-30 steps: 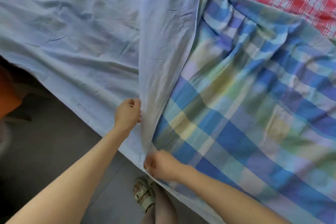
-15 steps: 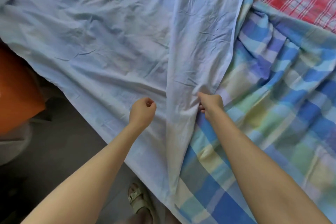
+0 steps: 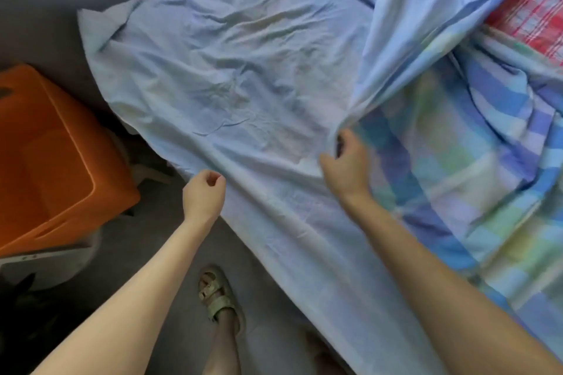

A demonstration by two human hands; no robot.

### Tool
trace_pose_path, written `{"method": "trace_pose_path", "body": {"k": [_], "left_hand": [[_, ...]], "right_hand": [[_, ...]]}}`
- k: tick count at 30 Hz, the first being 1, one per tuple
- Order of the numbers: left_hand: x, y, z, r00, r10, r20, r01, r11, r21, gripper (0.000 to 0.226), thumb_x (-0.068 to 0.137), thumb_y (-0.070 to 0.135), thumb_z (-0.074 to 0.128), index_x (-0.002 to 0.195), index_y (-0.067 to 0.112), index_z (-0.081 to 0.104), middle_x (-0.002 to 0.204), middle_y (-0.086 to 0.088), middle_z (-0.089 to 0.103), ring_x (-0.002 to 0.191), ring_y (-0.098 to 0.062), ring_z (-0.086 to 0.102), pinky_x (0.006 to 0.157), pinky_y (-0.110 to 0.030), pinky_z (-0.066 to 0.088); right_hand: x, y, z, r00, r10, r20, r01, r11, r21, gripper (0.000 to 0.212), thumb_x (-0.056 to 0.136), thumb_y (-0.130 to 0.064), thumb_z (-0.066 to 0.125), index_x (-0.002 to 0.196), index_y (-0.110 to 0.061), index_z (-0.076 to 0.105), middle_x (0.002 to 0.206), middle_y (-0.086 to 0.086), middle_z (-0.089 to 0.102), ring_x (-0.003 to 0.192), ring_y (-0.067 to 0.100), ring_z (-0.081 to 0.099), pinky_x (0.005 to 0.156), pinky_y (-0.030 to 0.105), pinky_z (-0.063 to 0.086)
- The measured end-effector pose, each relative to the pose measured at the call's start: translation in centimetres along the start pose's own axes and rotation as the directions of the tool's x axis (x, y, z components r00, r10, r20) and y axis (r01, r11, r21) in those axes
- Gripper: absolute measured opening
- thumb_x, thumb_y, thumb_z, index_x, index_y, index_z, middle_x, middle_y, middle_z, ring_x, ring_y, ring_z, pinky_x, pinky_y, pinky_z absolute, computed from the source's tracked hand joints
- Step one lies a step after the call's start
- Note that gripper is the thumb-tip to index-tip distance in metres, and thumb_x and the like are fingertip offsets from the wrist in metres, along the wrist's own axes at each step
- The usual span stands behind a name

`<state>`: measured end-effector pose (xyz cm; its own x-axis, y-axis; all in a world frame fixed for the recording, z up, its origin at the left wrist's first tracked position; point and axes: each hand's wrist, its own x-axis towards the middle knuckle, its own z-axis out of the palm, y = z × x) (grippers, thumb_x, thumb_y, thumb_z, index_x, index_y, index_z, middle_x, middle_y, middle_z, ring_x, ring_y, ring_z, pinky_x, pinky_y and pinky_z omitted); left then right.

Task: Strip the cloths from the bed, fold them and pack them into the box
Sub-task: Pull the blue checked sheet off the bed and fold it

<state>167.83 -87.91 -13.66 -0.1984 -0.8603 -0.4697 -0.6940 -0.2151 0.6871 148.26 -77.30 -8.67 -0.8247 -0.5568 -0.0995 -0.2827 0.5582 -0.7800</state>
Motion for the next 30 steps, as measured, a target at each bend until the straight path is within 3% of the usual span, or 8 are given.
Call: {"method": "trace_pose_path", "body": {"k": [2,5,8,12,15,18,24,30], "left_hand": [[1.5,0.1,-2.6,1.0,0.022,-0.009,-0.022,1.0,-0.004,0.011,0.091,0.017,0.051,0.083,0.016,0.06,0.082,-0.006,0.062,0.084,-0.027,0.062,0.082,-0.044,0.054],[3.5,-0.1,-6.3,0.999,0.049,0.012,-0.05,0.998,0.033,0.012,0.091,0.019,0.051,0.084,0.017,0.06,0.084,-0.005,0.064,0.083,-0.026,0.062,0.081,-0.045,0.054],[5.1,-0.5,-9.1,0.994,0.092,0.06,-0.098,0.988,0.115,0.012,0.092,0.019,0.052,0.09,0.013,0.063,0.086,-0.004,0.065,0.083,-0.025,0.062,0.08,-0.044,0.054],[7.5,-0.1,-11.0,0.989,0.128,0.079,-0.139,0.978,0.158,0.012,0.091,0.016,0.053,0.089,0.01,0.063,0.085,-0.008,0.065,0.081,-0.026,0.062,0.079,-0.045,0.054],[9.1,1.3,-10.9,0.983,0.151,0.099,-0.168,0.966,0.194,0.01,0.091,0.016,0.053,0.091,0.01,0.061,0.085,-0.009,0.064,0.081,-0.027,0.062,0.078,-0.042,0.053],[10.7,3.2,-9.7,0.98,0.155,0.127,-0.179,0.963,0.203,0.01,0.092,0.018,0.053,0.091,0.011,0.06,0.088,-0.01,0.064,0.083,-0.028,0.061,0.079,-0.043,0.052],[15.2,7.2,-7.2,0.972,0.122,0.203,-0.157,0.973,0.167,0.012,0.091,0.018,0.053,0.087,0.011,0.062,0.084,-0.008,0.064,0.083,-0.028,0.061,0.081,-0.047,0.053],[20.0,11.3,-6.2,0.969,0.128,0.209,-0.171,0.964,0.202,0.01,0.089,0.014,0.054,0.085,0.011,0.062,0.077,-0.003,0.063,0.081,-0.027,0.062,0.075,-0.041,0.054]], "right_hand": [[-3.5,-2.7,4.0,0.958,-0.029,0.285,0.056,0.994,-0.089,0.02,0.073,-0.004,0.055,0.088,-0.017,0.053,0.079,0.009,0.06,0.077,0.034,0.058,0.063,0.037,0.041],[-9.1,-1.5,8.5,0.731,0.161,0.663,0.167,0.9,-0.402,0.026,0.076,-0.007,0.053,0.097,-0.019,0.042,0.09,0.009,0.059,0.087,0.036,0.057,0.063,0.032,0.035],[-10.8,1.4,10.1,0.574,0.37,0.73,0.132,0.839,-0.528,0.039,0.08,-0.014,0.054,0.118,-0.014,0.043,0.114,0.014,0.061,0.104,0.037,0.058,0.076,0.034,0.043],[-7.2,0.1,9.4,0.79,0.351,0.503,-0.147,0.905,-0.4,0.01,0.084,-0.022,0.059,0.09,-0.016,0.063,0.096,0.007,0.07,0.095,0.027,0.063,0.075,0.031,0.044],[-1.7,0.3,8.8,0.885,0.383,0.265,-0.327,0.916,-0.232,0.025,0.079,-0.031,0.057,0.058,-0.02,0.05,0.07,0.01,0.063,0.078,0.035,0.063,0.071,0.039,0.05],[4.5,4.0,9.3,0.887,0.438,0.144,-0.421,0.897,-0.134,0.039,0.065,-0.051,0.045,0.048,-0.016,0.046,0.059,0.013,0.055,0.063,0.032,0.057,0.07,0.055,0.053],[12.7,-0.6,7.8,0.796,0.598,-0.09,-0.603,0.772,-0.202,0.042,0.092,-0.032,0.049,0.108,0.004,0.063,0.112,0.024,0.064,0.105,0.037,0.06,0.084,0.035,0.046],[17.7,0.9,7.5,0.743,0.631,-0.224,-0.67,0.696,-0.26,0.04,0.094,-0.028,0.05,0.116,0.004,0.057,0.122,0.024,0.059,0.111,0.039,0.056,0.09,0.039,0.044]]}}
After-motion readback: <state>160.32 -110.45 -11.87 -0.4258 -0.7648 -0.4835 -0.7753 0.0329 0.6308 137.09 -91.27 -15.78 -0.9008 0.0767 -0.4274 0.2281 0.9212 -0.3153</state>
